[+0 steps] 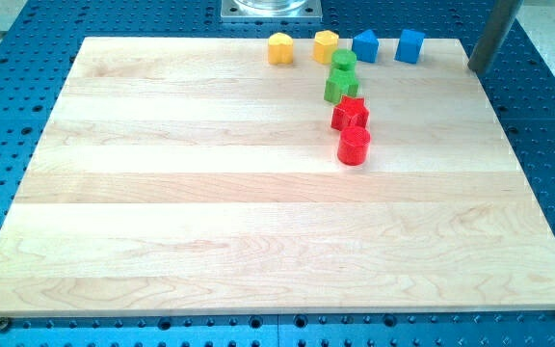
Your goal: Place your hand in between the blue blocks
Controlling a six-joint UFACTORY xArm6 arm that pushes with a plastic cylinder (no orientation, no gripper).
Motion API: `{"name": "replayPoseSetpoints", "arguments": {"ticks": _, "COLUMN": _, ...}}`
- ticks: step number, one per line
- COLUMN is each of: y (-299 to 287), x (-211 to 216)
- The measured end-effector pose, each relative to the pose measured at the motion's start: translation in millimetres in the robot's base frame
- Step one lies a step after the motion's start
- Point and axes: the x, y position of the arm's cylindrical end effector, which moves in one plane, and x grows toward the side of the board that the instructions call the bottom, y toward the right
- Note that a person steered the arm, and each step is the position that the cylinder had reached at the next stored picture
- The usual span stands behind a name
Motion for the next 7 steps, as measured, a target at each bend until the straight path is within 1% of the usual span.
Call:
{"name": "replayPoseSetpoints", "arguments": {"ticks": 1, "y": 0.4, "x": -20.3}}
{"name": "replayPoseSetpoints", "arguments": {"ticks": 2, "y": -0.1, "x": -29.1}}
{"name": "replayPoseSetpoints", "arguments": {"ticks": 4, "y": -2.6, "x": -29.1}}
{"name": "replayPoseSetpoints", "arguments": {"ticks": 5, "y": -27.0, "x": -32.5}}
{"name": "replayPoseSetpoints", "arguments": {"ticks": 7, "y": -55.2, "x": -43.2}}
